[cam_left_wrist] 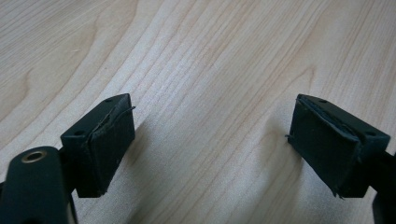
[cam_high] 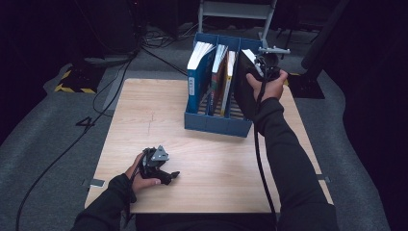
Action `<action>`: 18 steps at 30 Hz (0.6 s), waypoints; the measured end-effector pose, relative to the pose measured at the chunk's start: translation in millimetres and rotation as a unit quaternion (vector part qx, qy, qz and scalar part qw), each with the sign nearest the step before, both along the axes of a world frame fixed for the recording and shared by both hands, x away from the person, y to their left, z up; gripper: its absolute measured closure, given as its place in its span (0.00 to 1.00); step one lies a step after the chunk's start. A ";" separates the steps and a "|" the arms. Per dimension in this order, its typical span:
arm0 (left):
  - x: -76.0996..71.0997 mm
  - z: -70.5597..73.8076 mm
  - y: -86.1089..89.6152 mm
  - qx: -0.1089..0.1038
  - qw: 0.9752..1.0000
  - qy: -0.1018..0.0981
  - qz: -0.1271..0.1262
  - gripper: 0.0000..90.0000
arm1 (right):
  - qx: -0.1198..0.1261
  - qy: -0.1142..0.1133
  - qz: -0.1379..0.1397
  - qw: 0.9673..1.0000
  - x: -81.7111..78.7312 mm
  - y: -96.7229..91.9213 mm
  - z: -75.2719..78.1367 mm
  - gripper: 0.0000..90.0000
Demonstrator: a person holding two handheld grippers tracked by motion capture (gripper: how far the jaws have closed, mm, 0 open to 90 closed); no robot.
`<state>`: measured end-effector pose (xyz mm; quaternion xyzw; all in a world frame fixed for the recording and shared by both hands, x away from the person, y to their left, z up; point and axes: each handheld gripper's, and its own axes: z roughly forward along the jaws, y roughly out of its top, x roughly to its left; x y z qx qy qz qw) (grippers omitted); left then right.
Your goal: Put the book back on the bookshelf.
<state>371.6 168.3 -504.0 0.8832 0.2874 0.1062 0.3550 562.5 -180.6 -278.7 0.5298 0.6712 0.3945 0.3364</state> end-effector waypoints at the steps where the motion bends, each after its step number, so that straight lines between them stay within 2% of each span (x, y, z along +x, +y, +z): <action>1: 0.0 0.0 0.0 0.000 1.000 0.000 0.000 0.16 | -0.001 0.001 -0.005 1.000 1.7 1.8 -0.7 0.59; 6: 0.3 0.1 -0.1 0.001 1.000 -0.001 -0.002 0.16 | 0.008 0.005 -0.020 1.000 9.9 3.1 -1.3 0.59; 12: 1.4 0.2 -0.1 0.002 1.000 -0.001 -0.009 0.16 | 0.022 -0.006 -0.029 0.999 13.6 5.3 0.5 0.59; 15: 1.6 0.2 -0.3 0.002 1.000 0.000 -0.011 0.16 | 0.033 -0.009 -0.040 0.999 17.6 8.2 -5.0 0.59; 18: 2.3 0.2 -0.9 0.002 1.000 0.000 -0.016 0.16 | 0.026 -0.009 -0.053 0.998 22.1 14.1 -13.8 0.59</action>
